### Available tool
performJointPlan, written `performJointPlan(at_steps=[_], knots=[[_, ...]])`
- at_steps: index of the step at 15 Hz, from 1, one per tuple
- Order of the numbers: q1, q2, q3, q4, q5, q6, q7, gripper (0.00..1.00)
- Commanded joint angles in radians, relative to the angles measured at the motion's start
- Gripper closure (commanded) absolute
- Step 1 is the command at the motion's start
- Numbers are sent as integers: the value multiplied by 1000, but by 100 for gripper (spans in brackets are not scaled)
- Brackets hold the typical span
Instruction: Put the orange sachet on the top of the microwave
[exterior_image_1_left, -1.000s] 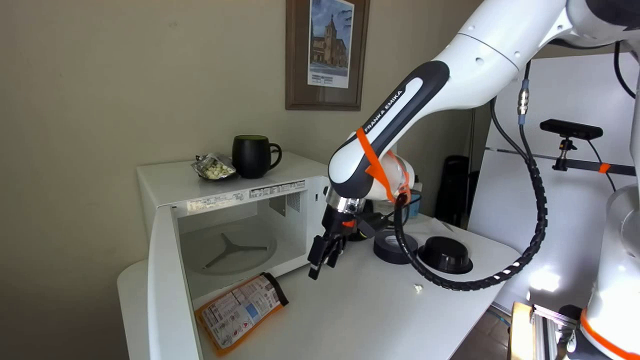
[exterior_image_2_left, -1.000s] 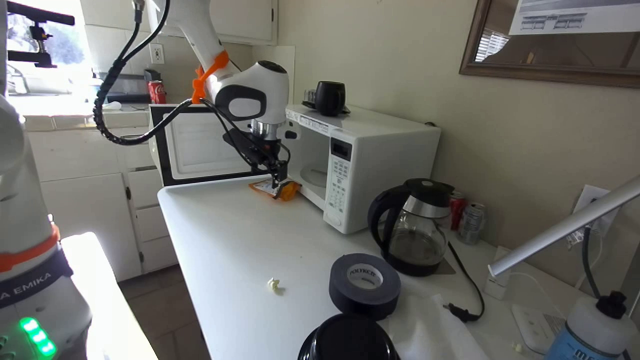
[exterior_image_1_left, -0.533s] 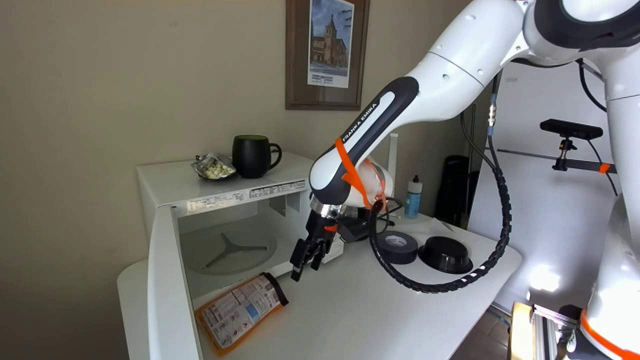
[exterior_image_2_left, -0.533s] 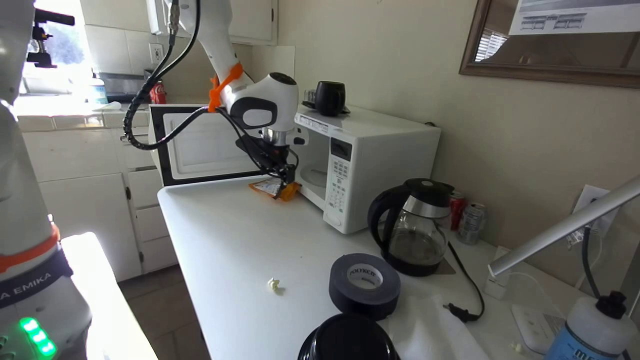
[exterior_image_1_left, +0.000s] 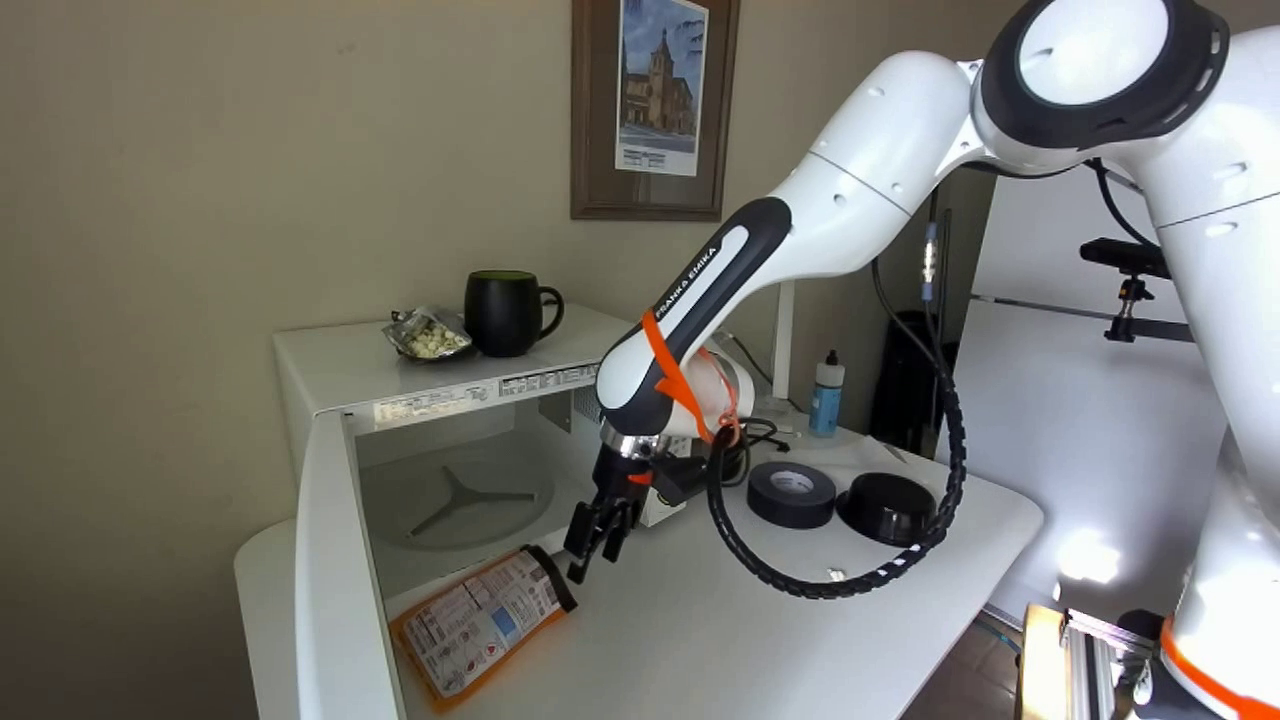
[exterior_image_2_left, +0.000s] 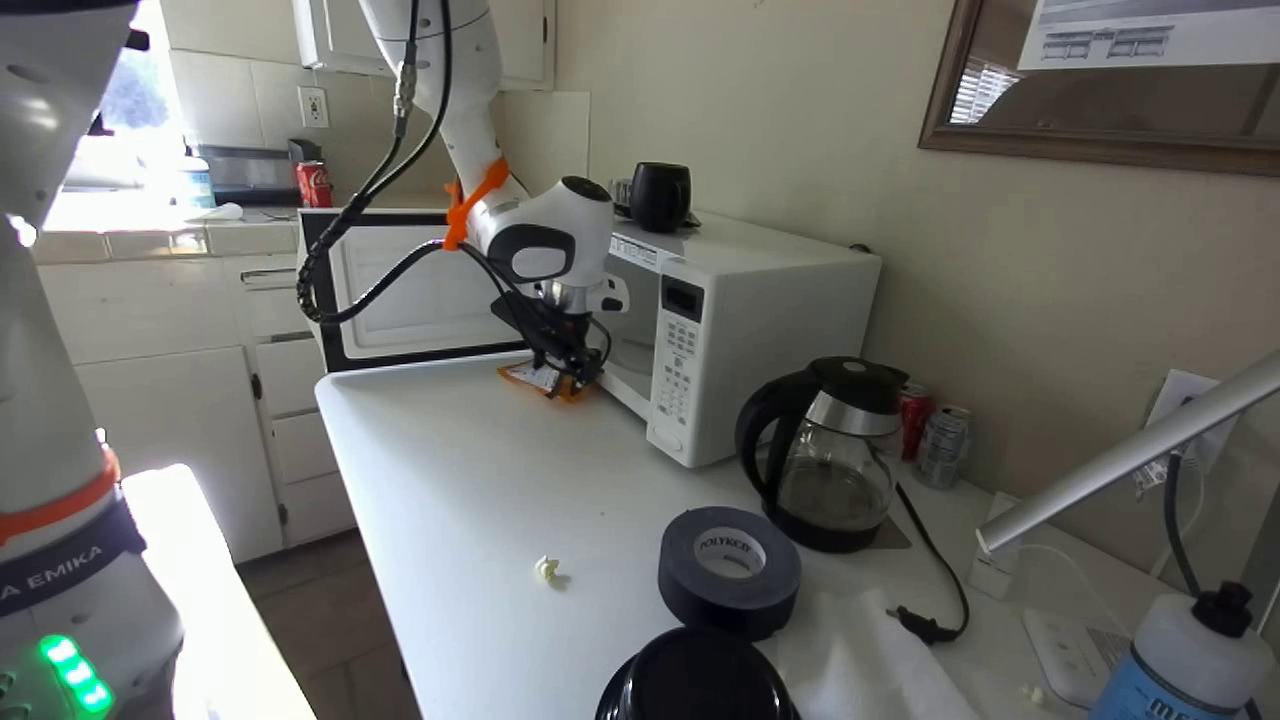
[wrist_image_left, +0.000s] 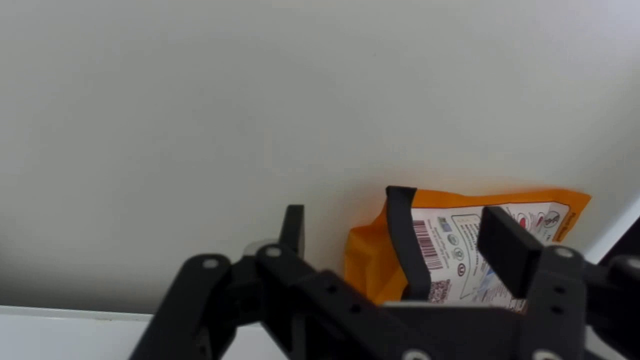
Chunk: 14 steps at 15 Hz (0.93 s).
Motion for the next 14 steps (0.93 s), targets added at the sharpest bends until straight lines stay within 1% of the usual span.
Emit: performJointPlan(at_steps=[1,5,7,8,9,10,11,12,13,14], knots=[[-24,52,32,36,-55,21,26,42],[-41,84,65,64,-77,51,12,73],[-41,103,71,87,-98,56,16,87],[-40,113,71,98,-109,56,21,96],[-36,119,68,106,-122,50,28,99],[-34,127,66,116,-136,47,32,100],[-35,132,67,120,-143,49,33,87],[-34,137,64,127,-153,47,37,100],[-33,142,62,133,-163,43,42,100],[-33,144,61,134,-172,42,44,75]])
